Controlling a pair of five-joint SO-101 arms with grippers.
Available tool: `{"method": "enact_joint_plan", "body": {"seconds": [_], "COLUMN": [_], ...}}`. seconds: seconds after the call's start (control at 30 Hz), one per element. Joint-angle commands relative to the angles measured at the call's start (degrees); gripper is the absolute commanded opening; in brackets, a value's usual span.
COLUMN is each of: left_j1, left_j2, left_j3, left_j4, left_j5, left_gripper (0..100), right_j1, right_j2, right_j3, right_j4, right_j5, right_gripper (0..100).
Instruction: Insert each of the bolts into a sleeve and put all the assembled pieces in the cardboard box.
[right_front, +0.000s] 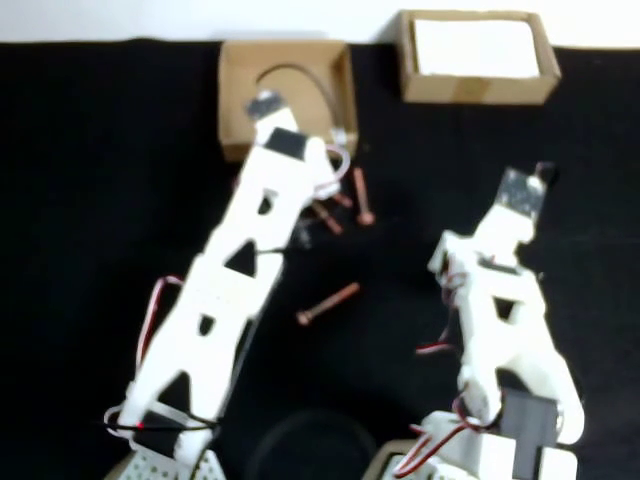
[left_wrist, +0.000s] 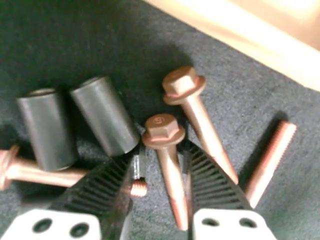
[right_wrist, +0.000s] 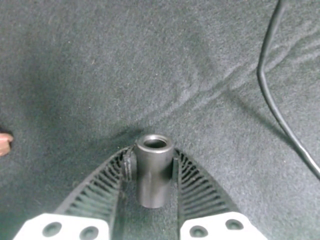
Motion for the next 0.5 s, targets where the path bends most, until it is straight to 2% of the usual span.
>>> {"method": "enact_joint_plan", "body": {"seconds": [0.0,0.1,0.23,0.33,0.47], "left_j1": [-0.75,-0.66,1.10,4.35,7.96], "left_j2": [-0.66,-0.75,-1.80,-5.85,-14.11], "left_j3": [0.04,-0.04,-0.92,-5.58,-9.89], "left_j4": [-0.26,-0.44,1.23,6.86,7.56], "left_j5": [-6.24,-11.34,-21.19,-30.86,-40.35], "left_gripper": [6,1,1,1,1], "right_j1": [-0.22,-0.22,-0.22,-0.31,-2.77], "right_j2": [-2.51,-3.03,-4.70,-10.86,-22.20], "right_j3": [0.04,0.40,-0.84,-3.21,-6.55], "right_j4": [-0.84,-0.84,0.92,7.34,14.37], "right_j5": [-0.18,-0.09,-0.09,-0.09,0.00], "right_gripper": [0.6,0.6,0.6,0.6,0.6]}}
